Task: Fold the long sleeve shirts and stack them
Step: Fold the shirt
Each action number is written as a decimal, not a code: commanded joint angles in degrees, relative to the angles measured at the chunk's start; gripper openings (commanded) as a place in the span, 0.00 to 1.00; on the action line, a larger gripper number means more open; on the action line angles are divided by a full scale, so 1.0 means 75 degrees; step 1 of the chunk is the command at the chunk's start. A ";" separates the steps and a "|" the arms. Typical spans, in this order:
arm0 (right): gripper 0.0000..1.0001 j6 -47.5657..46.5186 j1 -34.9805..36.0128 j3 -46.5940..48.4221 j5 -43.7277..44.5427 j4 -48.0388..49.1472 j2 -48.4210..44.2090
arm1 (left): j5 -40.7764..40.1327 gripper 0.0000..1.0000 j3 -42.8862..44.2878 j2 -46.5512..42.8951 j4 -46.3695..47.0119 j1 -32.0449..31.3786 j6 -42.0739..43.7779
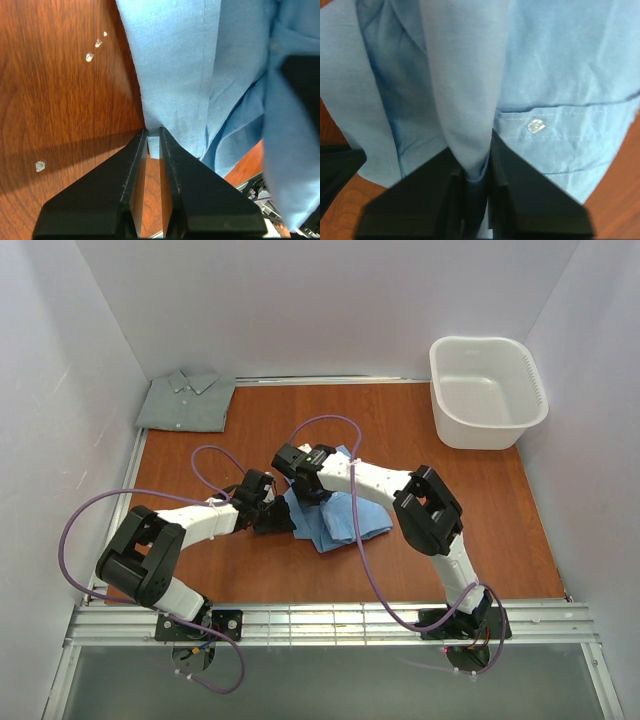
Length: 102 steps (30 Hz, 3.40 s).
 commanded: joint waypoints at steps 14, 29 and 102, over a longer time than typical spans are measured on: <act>0.50 0.0104 0.0000 -0.0489 -0.1236 0.1501 -0.1686 | -0.0184 0.11 -0.0110 -0.0395 -0.0200 -0.0031 -0.0169; 0.37 0.0596 -0.0282 -0.3500 -0.2618 0.3235 -0.3058 | -0.0242 0.11 -0.0098 -0.0454 -0.0294 -0.0031 -0.0310; 0.32 0.2765 -0.1699 -0.9080 -0.8935 1.1521 -0.2858 | -0.0653 0.16 0.3874 0.3519 0.0878 0.1153 0.0861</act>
